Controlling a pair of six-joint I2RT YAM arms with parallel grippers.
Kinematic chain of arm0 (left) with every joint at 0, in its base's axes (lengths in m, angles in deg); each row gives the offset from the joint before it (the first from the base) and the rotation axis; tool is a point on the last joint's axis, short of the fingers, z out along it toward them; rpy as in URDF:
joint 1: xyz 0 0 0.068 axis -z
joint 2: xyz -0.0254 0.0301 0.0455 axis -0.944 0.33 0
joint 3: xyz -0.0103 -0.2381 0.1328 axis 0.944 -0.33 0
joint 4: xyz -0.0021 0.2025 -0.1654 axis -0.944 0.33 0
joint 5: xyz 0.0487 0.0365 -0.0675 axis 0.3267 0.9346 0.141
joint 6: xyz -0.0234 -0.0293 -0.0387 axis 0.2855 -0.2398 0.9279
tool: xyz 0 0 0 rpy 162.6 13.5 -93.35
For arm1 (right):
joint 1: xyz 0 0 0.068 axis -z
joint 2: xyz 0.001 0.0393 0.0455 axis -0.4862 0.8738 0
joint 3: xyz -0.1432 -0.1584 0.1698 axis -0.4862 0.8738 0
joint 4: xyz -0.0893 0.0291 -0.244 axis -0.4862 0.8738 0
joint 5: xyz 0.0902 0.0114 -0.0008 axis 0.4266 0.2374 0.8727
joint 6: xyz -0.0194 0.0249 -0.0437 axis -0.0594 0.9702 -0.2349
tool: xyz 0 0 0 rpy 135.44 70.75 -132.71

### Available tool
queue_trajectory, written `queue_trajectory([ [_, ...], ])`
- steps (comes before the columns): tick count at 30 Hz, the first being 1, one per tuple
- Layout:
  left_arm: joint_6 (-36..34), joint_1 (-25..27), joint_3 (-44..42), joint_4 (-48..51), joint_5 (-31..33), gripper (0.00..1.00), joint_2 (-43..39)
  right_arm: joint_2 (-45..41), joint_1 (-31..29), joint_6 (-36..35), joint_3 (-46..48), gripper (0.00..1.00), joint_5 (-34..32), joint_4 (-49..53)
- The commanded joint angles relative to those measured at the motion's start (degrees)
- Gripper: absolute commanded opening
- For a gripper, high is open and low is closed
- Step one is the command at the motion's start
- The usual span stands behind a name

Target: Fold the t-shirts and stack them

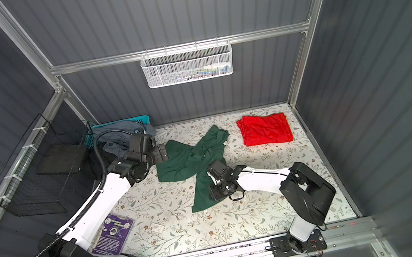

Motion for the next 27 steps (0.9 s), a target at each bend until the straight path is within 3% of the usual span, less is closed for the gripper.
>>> queue_trajectory([
  [1,1.2,0.1,-0.7,0.8,1.1,1.00,-1.2,1.6,0.1,-1.4,-1.8,0.37,1.9,1.4],
  [4,0.7,0.1,-1.0,0.8,1.4,1.00,-0.8,1.9,0.2,-1.5,-2.6,0.13,1.1,1.9],
  [8,0.1,-0.1,-0.7,0.9,1.1,1.00,-0.3,1.7,0.3,-1.2,-2.9,0.00,0.2,2.4],
  [15,-0.2,-0.2,-1.0,1.2,0.0,1.00,0.1,-0.1,0.7,0.6,-4.0,0.00,-1.7,5.3],
  [20,-0.5,-0.3,-0.9,1.1,-0.1,1.00,0.4,-8.5,3.9,5.5,-4.0,0.00,-2.1,6.2],
  [25,-1.3,-0.5,0.5,0.8,-0.8,1.00,3.6,-21.5,9.4,13.9,0.6,0.00,-16.4,10.1],
  [27,-1.4,-0.6,1.1,0.5,-1.4,1.00,5.4,-26.9,12.5,17.0,3.9,0.00,-19.0,10.9],
])
